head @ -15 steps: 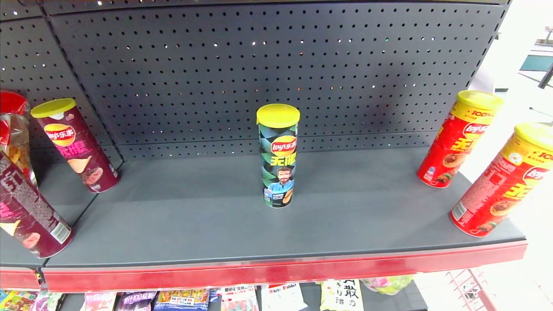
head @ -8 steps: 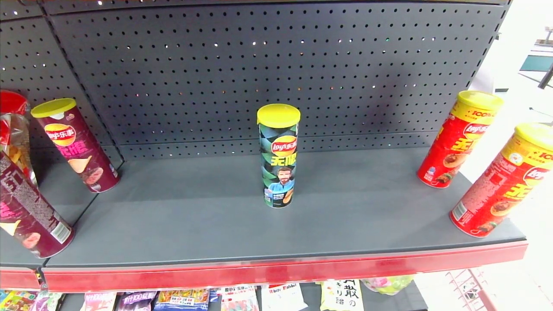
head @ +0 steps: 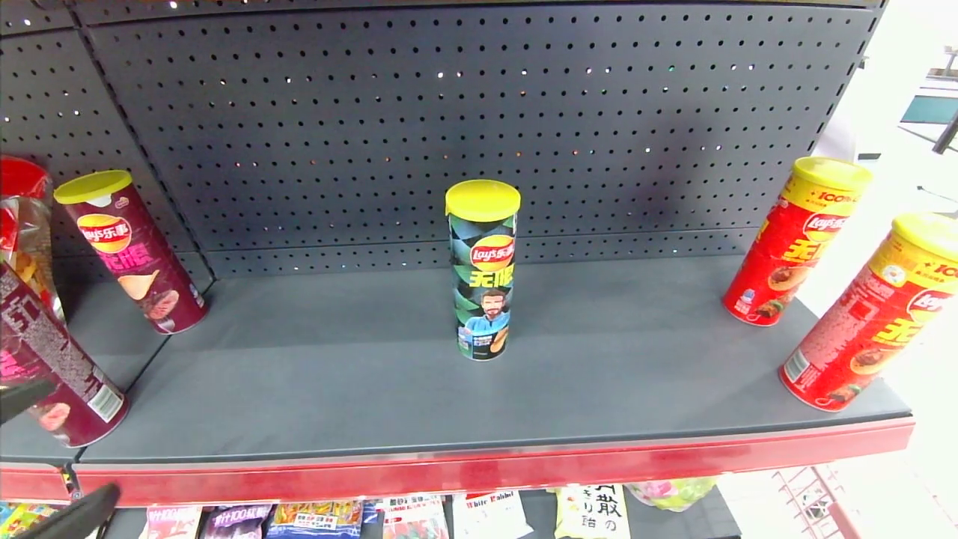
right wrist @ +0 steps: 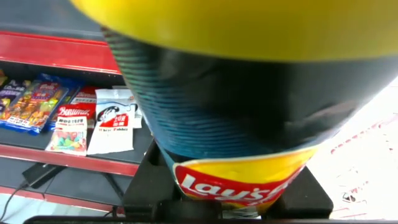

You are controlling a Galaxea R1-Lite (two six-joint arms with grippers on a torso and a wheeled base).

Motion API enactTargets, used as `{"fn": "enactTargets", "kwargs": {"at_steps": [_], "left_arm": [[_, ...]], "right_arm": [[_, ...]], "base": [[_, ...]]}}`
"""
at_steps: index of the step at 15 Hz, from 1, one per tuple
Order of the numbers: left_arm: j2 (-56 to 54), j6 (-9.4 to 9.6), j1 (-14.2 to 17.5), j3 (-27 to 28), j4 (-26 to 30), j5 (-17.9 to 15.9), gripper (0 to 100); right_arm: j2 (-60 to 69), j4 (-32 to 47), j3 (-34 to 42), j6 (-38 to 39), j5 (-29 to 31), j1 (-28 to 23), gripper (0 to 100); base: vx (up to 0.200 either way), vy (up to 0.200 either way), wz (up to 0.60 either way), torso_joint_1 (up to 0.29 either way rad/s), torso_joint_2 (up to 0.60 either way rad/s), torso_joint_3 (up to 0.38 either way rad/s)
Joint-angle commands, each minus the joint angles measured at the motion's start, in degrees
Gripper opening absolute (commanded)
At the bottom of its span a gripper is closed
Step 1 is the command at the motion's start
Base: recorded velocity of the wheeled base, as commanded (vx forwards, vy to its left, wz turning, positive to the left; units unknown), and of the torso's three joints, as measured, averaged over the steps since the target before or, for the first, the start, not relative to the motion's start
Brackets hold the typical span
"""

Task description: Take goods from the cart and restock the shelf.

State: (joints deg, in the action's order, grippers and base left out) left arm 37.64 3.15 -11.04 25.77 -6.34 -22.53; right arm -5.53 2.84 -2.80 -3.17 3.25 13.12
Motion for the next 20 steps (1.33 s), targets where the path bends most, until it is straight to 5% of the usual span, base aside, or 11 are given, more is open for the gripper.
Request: {"fn": "enactTargets", "kwargs": {"at_steps": [1,2,4,8,20], "left_arm": [[21.4,2.3,-8.6,3.7,-7.8,-4.3,100],[31.9,2.22,-10.4,3.4,-20.3,-5.9,100],[41.3,2.3,-10.4,4.7,-29.1,-9.6,100],[52.7,2.74,-12.3,10.7,-34.5,-12.7,100],[68.0,2.74,-14.5,22.6,-43.1,-12.8,100]], "right_arm": [[0.0,0.1,0.1,0.0,0.0,0.0,0],[0.0,0.1,0.1,0.2,0.1,0.1,0],[0.0,0.0,0.2,0.3,0.1,0.1,0],[0.0,0.1,0.2,0.4,0.1,0.0,0],[0.0,0.1,0.2,0.7,0.3,0.0,0]], "base": [[0.0,0.0,0.0,0.0,0.0,0.0],[0.0,0.0,0.0,0.0,0.0,0.0],[0.0,0.0,0.0,0.0,0.0,0.0],[0.0,0.0,0.0,0.0,0.0,0.0],[0.0,0.0,0.0,0.0,0.0,0.0]]}}
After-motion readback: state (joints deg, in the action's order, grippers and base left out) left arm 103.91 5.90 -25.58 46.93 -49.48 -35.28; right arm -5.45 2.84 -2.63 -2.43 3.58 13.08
